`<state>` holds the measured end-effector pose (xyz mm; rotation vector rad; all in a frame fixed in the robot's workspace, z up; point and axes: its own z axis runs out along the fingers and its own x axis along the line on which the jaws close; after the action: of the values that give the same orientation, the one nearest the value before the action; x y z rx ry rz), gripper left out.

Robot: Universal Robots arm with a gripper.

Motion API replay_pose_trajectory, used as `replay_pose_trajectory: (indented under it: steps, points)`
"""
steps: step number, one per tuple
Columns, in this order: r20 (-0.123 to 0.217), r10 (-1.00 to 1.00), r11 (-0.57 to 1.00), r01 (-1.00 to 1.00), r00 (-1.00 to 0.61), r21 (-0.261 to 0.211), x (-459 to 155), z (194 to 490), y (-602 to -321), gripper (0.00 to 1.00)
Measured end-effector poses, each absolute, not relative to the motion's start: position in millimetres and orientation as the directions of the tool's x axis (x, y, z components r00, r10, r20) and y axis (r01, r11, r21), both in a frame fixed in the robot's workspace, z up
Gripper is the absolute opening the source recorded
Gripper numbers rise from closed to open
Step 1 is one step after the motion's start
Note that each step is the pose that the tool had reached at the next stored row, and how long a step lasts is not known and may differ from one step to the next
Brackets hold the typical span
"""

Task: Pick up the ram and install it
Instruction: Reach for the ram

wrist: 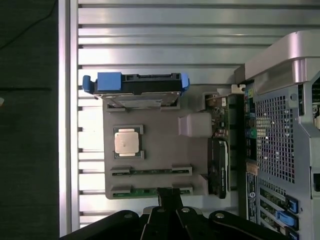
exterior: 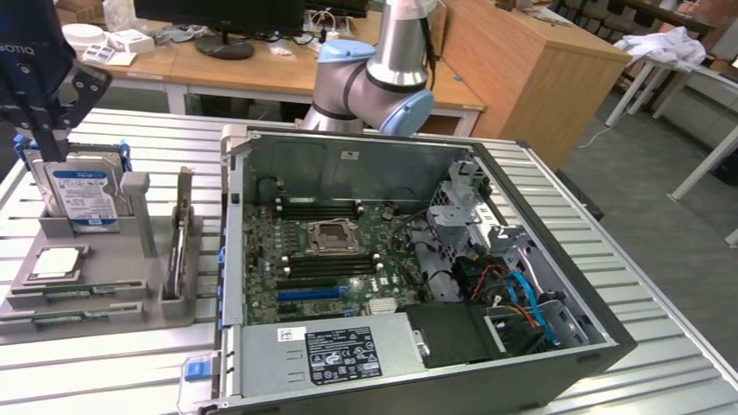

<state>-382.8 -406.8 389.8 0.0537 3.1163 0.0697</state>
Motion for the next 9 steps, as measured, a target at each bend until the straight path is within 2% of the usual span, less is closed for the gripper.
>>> replay_pose_trajectory:
  steps: [9]
  points:
    - [-0.023, 0.035, 0.998, 0.034, -0.999, 0.045, -385.0, 389.8, -415.1, 0.11]
